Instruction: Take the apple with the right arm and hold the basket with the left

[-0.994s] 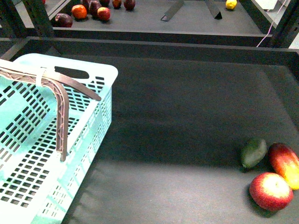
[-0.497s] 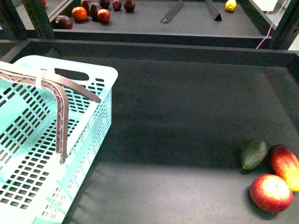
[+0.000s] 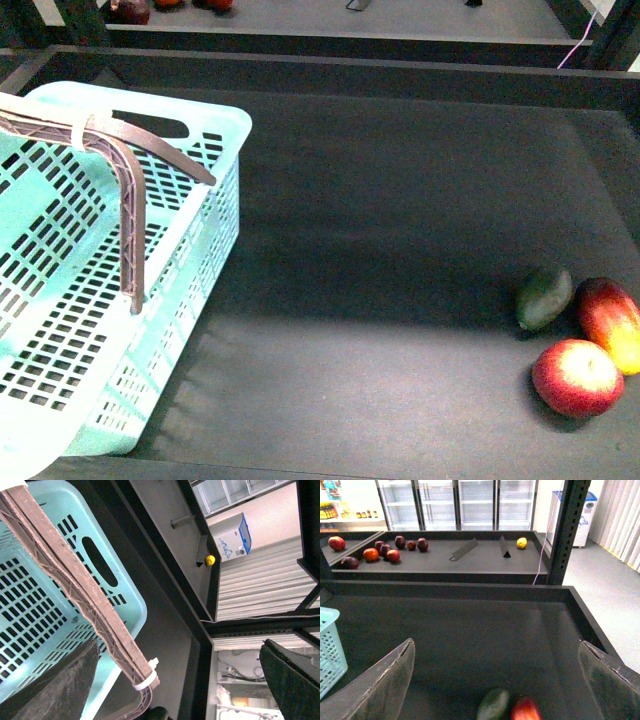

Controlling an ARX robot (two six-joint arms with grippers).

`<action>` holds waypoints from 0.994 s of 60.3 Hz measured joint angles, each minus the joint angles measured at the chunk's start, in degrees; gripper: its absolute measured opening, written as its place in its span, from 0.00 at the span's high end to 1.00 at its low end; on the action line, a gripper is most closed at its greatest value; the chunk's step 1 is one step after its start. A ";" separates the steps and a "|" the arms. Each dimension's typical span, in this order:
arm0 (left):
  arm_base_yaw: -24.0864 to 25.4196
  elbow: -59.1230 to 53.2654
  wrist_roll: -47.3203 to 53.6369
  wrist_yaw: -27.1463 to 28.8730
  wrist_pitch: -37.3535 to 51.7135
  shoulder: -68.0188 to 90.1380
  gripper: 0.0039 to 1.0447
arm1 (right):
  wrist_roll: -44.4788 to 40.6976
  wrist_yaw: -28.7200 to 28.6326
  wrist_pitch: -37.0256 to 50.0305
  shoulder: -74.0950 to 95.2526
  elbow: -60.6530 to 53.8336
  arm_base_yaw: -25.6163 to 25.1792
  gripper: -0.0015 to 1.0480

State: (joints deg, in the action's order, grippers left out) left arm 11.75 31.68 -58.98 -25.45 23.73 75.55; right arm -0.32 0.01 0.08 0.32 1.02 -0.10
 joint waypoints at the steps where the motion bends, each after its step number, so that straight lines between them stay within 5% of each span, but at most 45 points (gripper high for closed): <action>1: -0.09 0.61 -0.79 0.28 0.11 1.18 0.07 | 0.02 0.00 0.00 0.00 0.00 0.00 0.08; 34: -4.98 10.49 -6.99 9.09 1.18 24.79 0.07 | 0.11 0.00 0.00 0.00 0.00 0.00 0.08; 60: -6.19 14.60 -6.95 10.62 -1.01 27.96 0.74 | 0.11 0.00 0.00 0.00 0.00 0.00 0.08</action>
State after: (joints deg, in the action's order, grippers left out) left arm 5.56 46.28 -65.93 -14.83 22.72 103.50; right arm -0.21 0.01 0.08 0.32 1.02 -0.10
